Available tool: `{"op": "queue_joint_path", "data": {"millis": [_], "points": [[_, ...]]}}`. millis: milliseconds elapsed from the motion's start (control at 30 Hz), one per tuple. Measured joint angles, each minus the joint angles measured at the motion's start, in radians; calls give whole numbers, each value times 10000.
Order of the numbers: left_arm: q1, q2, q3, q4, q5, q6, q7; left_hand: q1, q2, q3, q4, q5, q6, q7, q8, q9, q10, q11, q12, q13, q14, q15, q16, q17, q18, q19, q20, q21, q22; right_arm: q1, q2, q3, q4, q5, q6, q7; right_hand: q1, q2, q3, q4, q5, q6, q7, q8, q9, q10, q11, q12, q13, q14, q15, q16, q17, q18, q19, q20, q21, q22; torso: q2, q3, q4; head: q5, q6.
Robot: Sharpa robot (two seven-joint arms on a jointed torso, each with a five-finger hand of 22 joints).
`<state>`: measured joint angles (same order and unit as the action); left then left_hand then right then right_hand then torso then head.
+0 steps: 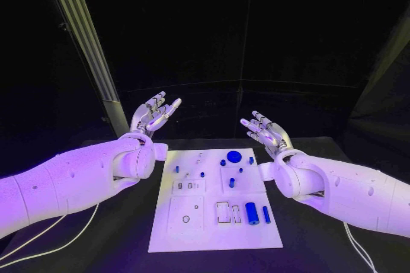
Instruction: Assemble the parts on the task board
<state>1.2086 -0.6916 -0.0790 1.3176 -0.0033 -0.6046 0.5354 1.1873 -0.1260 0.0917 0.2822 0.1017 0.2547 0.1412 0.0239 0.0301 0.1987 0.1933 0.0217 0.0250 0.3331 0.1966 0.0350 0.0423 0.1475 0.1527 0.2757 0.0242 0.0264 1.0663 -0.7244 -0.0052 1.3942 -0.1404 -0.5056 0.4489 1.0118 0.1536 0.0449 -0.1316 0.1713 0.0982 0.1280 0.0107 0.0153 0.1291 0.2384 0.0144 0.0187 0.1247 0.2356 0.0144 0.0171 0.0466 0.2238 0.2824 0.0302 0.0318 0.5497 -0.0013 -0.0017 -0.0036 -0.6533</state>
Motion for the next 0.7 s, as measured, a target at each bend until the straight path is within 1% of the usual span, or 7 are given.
{"op": "queue_joint_path", "data": {"millis": [100,267,333,433,533,600,700], "points": [[11,7,-11,-29,-43,209,73,353,9,53,104,66,137,-3,48,15,107,107,19,14,158,56,1,19,1,51,90,39,18,27,80,-9,-257,-423,721,-149,256,47,35,-136,8,129,11,14,20,122,122,40,21,142,131,37,26,1,53,53,0,12,0,-1,0,-1,-1],[10,8,-14,-34,-79,395,138,436,92,80,131,66,233,13,48,26,258,258,20,30,416,118,83,60,0,149,171,79,52,55,153,-14,-489,-918,1564,-333,842,71,117,-480,8,879,50,205,116,1142,218,252,128,1420,178,360,163,159,653,94,222,128,0,-1,-1,-2,-1],[6,8,-17,-38,-90,453,152,551,207,124,87,66,415,19,70,43,541,380,93,68,1081,183,257,155,-1,458,167,214,106,60,160,-17,-551,-1100,1784,-387,1104,66,141,-642,8,1416,89,308,174,1887,222,399,191,2253,139,559,222,384,1336,93,447,241,0,-1,-1,-2,-1],[-16,-57,-98,-21,-87,742,149,722,378,152,59,66,908,50,155,95,1676,625,316,177,2965,340,814,422,0,1552,163,624,323,65,50,-20,-865,-1982,1768,-427,1473,22,167,-880,8,2517,170,521,285,3462,150,707,300,3844,-11,929,332,637,2618,84,918,453,9,-5,-7,-37,-185],[-30,-207,-147,114,-78,986,140,825,619,178,33,29,1804,108,349,181,3567,650,724,336,4078,326,1245,554,-2,3357,162,1286,645,100,-70,-16,-1023,-2826,1631,-485,1753,-18,174,-1086,8,3755,266,749,392,4917,17,990,380,5295,-212,1238,401,874,3753,60,1359,610,39,-6,-13,-58,-222],[-30,-320,-155,219,-77,1094,139,802,769,118,-27,29,3029,187,611,308,5436,445,1237,490,5021,45,1647,679,74,4825,134,1910,915,154,-66,-16,-1046,-3282,1562,-524,1942,-29,191,-1203,8,4569,337,882,445,5712,-89,1127,402,6125,-355,1389,424,941,4398,17,1603,679,73,-6,-12,-70,-215],[-23,-488,-172,411,-77,1244,139,665,961,-187,-58,29,4769,420,943,437,6722,120,1633,518,6288,-346,2105,913,233,6031,-1,2461,1103,310,-57,-13,-1103,-4005,1493,-570,2109,-47,265,-1312,8,5750,501,1050,504,6755,-271,1250,418,7249,-594,1546,451,1094,5286,-116,1949,761,141,-6,-6,-100,-179]]}}
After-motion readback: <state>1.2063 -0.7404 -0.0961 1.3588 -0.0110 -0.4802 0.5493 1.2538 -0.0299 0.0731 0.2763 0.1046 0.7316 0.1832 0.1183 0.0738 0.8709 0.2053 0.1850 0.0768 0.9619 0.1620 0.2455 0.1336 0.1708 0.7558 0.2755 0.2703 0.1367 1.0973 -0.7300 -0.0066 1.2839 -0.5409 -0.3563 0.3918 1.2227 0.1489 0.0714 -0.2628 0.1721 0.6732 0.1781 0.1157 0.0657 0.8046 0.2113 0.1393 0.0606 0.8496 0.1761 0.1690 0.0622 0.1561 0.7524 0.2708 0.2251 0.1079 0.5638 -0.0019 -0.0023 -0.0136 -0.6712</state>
